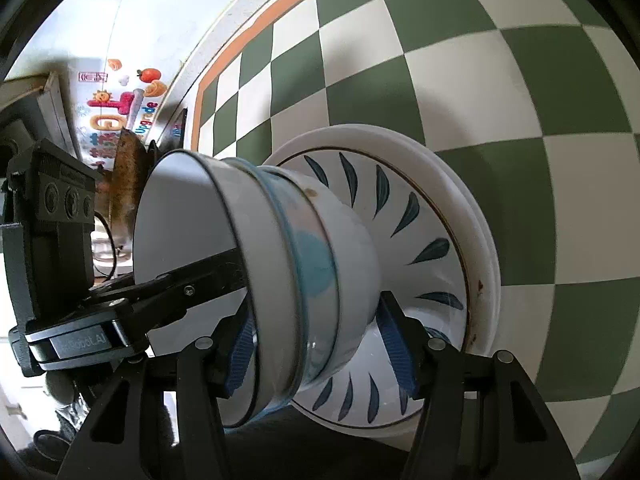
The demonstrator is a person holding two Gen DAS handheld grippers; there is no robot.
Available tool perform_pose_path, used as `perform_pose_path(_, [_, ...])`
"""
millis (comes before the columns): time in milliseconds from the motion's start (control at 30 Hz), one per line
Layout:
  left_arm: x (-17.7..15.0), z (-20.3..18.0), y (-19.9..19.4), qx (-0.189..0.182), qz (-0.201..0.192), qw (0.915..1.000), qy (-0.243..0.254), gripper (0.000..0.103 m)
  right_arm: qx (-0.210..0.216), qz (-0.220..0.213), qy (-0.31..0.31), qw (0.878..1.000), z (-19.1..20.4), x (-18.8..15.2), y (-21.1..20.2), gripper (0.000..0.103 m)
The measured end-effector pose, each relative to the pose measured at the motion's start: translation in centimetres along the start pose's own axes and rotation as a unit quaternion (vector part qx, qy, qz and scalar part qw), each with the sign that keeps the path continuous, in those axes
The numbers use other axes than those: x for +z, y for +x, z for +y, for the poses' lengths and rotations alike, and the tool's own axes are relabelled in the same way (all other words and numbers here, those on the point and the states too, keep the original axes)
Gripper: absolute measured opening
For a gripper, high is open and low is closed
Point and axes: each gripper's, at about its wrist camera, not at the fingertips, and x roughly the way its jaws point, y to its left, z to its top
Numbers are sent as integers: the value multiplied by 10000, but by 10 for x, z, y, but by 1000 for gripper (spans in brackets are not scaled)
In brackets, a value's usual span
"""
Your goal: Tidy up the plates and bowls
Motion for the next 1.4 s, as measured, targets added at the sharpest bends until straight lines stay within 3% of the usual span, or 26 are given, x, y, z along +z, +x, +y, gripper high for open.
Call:
perform_pose_path(200, [-10,-3,-16,281,-315,9991,87,60,-169,-288,-106,9994,10,-8,-22,61])
perform_pose_path(400, [-29,-11,-52,652,-870,9934,362,60,-792,-917,-344,9920,38,-25,-66,64])
perform_pose_path(533, [-43,-14,-77,748,-1177,9894,401,60,-1350,-1343,-555,9801,65,-46,-96,81])
perform_pose_path(633, [-54,-16,-97,779,-1399,9861,447,60,-1653,-1610,-601,9712,83,-61,-114,89])
perform_pose_path(733, [-66,-20,-116,898,-1661,9806,523,76,-1900,-1863,-628,9619,98,-77,-130,94])
perform_pose_path(767, [-71,-21,-123,945,-1748,9785,552,87,-2024,-1972,-666,9569,105,-84,-136,95])
perform_pose_path(833, [-81,-25,-137,1028,-1952,9737,576,91,-2149,-2099,-717,9511,114,-96,-144,96])
perform_pose_path(1000, [-107,-35,-165,1091,-2331,9646,571,96,-2397,-2504,-1018,9325,144,-130,-172,99])
perform_pose_path(1133, [-133,-45,-183,1105,-2554,9588,567,96,-2403,-2763,-1204,9227,164,-160,-197,100])
perform_pose_path(1400, [-197,-69,-215,1266,-3165,9390,463,99,-2388,-3086,-1469,9089,180,-225,-238,101])
